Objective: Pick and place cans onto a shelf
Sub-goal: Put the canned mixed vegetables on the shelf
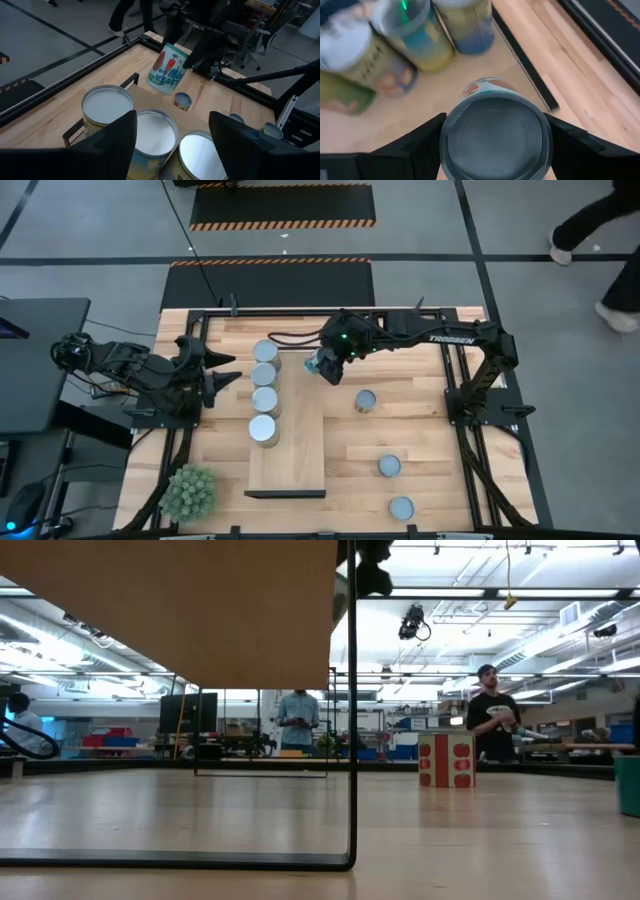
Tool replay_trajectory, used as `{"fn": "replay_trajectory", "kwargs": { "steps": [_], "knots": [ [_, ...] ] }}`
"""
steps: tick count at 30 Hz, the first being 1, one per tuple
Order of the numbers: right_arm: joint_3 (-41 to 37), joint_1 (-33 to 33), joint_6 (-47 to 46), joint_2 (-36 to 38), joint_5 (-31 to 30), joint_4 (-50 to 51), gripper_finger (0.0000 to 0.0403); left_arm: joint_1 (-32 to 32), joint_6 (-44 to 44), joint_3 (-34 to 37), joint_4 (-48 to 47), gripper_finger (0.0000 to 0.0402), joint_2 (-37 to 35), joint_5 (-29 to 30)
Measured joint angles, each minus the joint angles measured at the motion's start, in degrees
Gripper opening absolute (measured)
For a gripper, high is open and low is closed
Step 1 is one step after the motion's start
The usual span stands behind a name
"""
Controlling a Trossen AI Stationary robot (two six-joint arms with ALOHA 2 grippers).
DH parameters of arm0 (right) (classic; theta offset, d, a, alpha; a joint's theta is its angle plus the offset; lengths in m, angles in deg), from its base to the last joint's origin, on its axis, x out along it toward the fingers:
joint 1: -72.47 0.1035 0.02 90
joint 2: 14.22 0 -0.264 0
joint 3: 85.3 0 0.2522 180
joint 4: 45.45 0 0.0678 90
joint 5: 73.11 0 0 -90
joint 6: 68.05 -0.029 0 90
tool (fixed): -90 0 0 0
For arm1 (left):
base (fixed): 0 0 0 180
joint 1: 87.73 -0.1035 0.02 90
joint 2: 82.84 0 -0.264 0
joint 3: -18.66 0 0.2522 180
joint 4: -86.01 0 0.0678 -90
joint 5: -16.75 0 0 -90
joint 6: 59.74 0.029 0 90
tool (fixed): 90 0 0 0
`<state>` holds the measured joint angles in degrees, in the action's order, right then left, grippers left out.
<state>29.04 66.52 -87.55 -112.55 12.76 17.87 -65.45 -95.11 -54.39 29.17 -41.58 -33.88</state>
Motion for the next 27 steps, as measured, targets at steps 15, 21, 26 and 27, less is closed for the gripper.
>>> {"fn": "replay_trajectory", "kwargs": {
  "steps": [15,21,26,27],
  "knots": [
    [0.0,-0.3,0.5,-3.5,-1.6,-2.3,0.0295,0.0,0.0,0.0,-0.4,0.0254,0.0,0.0],
    [-0.1,-0.6,1.7,-3.9,-0.8,-1.5,0.0296,0.0,0.0,0.0,-0.5,0.0254,0.0,0.0],
    [-0.1,-0.7,2.7,-3.9,-0.8,-1.8,0.0304,0.0,0.0,0.0,-0.5,0.0254,0.0,0.0],
    [-0.1,-0.8,3.0,-3.9,-0.9,-1.8,0.0307,0.0,0.0,0.0,-0.5,0.0254,0.0,0.0]
  ]
}}
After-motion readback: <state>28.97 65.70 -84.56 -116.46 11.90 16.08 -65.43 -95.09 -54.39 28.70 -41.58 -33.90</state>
